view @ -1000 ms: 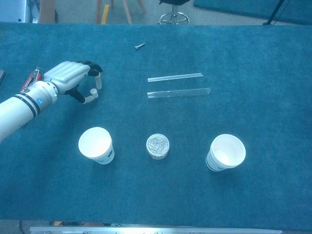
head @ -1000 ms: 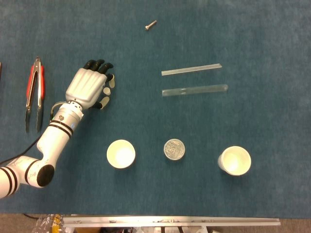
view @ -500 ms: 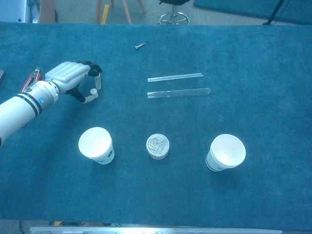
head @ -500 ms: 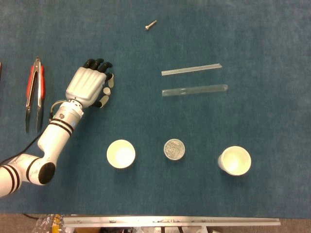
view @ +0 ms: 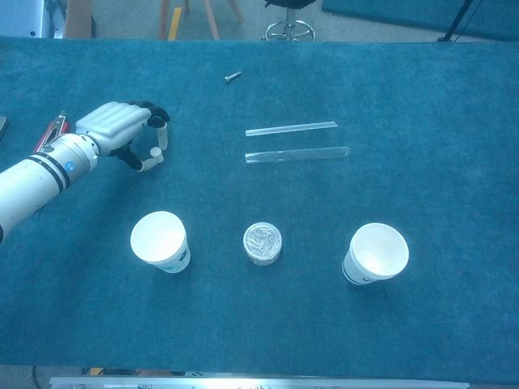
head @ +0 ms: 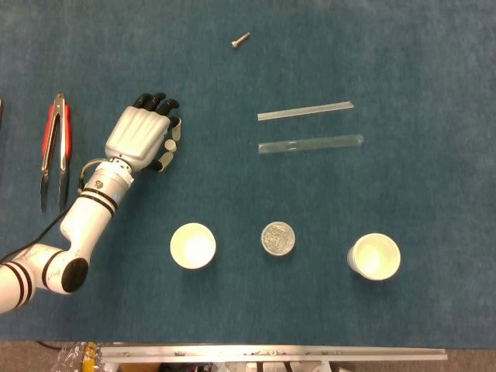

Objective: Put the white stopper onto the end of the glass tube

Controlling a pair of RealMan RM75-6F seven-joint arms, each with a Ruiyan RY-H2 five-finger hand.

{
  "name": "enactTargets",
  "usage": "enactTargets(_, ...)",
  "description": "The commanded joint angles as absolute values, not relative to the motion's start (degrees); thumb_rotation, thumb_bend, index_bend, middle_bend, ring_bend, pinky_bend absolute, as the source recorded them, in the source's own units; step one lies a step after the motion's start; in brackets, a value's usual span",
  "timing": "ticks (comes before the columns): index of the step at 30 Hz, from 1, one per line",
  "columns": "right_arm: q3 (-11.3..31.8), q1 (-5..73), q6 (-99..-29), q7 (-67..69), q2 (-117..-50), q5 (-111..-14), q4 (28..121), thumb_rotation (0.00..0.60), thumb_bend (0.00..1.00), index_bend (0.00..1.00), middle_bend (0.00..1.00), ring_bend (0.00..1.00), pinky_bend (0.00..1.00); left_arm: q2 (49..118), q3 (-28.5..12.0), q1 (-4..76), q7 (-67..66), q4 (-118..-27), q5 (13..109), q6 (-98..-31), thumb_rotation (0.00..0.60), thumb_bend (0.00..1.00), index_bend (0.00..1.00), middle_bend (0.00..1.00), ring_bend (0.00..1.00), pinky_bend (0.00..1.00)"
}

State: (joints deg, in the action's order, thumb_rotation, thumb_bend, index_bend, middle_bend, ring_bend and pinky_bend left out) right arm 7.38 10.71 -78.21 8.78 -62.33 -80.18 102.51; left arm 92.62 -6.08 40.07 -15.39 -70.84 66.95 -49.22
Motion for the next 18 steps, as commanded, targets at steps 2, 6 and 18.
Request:
enactTargets(2, 7.4, 10.66, -78.26, 8.78, -62.28, -80.16, 102.49, 0.6, 0.25, 0.25, 0.07, 0.0, 0.14, 92.7, -5.93, 40.17, -15.89, -70.51, 67.33, -49.51, 0.6, 0.31, 0.45, 0.17, 0.08, 0.06)
enactTargets(6, 7.45, 10.6, -78.36, 8.85, -62.24, -80.19, 102.53, 0.6, 0.25, 0.25, 0.07, 0.0, 0.14, 92.84, -5.8, 40.26, -16.29, -70.31, 67.49, -49.57, 0.6, 0.32, 0.46, 0.17, 0.08, 0.06)
enactTargets(18, 7.6, 10.74, -77.94, 7.94, -62.1, -79.69, 102.65, 0.6, 0.25, 0.25, 0.07, 0.0, 0.14, 91.76, -6.64, 40.02, -12.9, -72.01, 67.06, -48.84, 0.6, 0.34, 0.5, 0.2, 0.08, 0.06)
